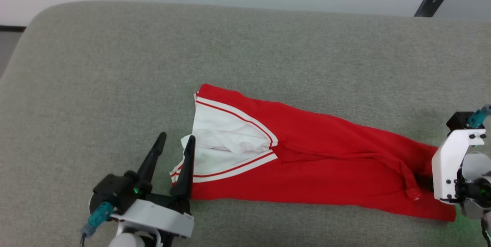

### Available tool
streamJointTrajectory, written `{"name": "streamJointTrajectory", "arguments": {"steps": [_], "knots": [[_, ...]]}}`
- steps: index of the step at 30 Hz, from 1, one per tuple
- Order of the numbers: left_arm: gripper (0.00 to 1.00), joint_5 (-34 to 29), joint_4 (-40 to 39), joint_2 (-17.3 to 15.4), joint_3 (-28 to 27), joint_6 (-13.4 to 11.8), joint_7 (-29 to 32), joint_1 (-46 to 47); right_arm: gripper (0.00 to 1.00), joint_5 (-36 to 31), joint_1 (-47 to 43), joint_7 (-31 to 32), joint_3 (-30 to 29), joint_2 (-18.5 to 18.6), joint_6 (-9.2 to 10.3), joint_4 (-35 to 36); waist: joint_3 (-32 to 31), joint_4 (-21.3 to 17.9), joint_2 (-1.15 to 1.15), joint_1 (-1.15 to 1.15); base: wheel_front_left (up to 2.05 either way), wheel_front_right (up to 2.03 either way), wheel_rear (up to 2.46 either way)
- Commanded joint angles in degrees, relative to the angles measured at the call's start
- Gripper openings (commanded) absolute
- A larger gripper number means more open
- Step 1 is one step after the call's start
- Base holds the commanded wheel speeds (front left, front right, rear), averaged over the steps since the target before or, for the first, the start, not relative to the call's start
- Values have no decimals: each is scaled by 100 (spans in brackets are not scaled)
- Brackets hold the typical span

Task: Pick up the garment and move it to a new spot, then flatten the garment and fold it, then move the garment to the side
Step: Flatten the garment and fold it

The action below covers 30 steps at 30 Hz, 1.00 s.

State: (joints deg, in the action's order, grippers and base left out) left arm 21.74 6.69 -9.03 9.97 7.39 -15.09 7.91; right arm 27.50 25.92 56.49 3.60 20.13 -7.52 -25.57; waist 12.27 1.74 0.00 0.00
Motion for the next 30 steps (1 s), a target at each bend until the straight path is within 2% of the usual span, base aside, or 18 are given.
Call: {"name": "streamJointTrajectory", "arguments": {"steps": [1,2,3,4,10,20,25,30], "knots": [[100,28,1,10,3,16,-4,48,100,-43,-101,-31,74,-144,7,-173,39,36,0,0,0,0,0],[100,55,27,19,6,16,-4,67,87,-95,-52,-43,108,-209,7,-262,69,58,0,0,0,0,0],[100,68,40,28,9,16,-4,84,29,-62,-24,-51,105,-257,7,-299,85,70,0,0,0,0,0],[100,87,45,34,12,16,-4,104,0,-75,-6,-84,102,-262,6,-331,95,82,0,0,0,0,0],[100,172,94,55,-38,16,-4,110,0,-82,81,-239,-18,-202,9,-490,103,110,0,0,0,0,0],[100,228,92,7,-109,16,-4,79,0,-287,183,-619,-505,420,44,-629,94,46,0,0,0,0,0],[100,236,108,-28,-170,16,-4,30,0,-122,357,-620,-639,419,20,-615,34,-47,0,0,0,0,0],[100,238,154,2,-247,16,-4,-92,0,254,351,-445,-610,358,8,-148,-127,-163,0,0,0,0,0]]}}
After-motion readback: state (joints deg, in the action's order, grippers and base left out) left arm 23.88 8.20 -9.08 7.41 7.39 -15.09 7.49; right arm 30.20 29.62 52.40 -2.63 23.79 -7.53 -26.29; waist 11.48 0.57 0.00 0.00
